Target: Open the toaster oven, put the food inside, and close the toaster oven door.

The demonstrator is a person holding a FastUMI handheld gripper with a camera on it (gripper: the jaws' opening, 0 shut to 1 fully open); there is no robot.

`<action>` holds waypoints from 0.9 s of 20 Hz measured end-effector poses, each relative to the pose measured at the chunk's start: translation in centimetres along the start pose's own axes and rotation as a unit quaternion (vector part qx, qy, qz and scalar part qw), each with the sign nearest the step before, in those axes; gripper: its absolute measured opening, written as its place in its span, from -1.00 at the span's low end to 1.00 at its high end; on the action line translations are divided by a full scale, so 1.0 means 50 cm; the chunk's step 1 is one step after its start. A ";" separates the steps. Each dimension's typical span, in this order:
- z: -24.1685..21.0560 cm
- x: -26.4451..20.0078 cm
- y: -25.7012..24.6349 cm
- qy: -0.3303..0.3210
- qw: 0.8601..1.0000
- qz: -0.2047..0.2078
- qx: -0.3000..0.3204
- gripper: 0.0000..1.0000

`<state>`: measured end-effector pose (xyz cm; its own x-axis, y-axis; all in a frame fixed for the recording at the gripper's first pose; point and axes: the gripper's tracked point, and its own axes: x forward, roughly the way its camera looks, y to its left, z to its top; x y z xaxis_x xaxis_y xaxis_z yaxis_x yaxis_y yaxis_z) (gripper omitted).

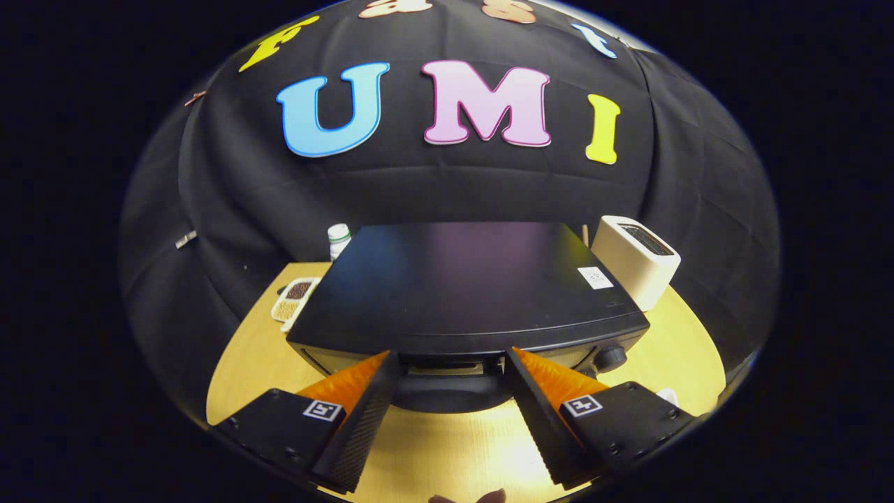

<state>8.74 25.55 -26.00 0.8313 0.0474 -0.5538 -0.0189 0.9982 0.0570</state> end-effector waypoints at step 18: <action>-0.267 -0.118 0.005 0.102 0.995 0.008 0.004 0.99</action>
<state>-3.56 26.01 -33.81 0.7015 0.0702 -0.7092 -0.0253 0.9970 0.0736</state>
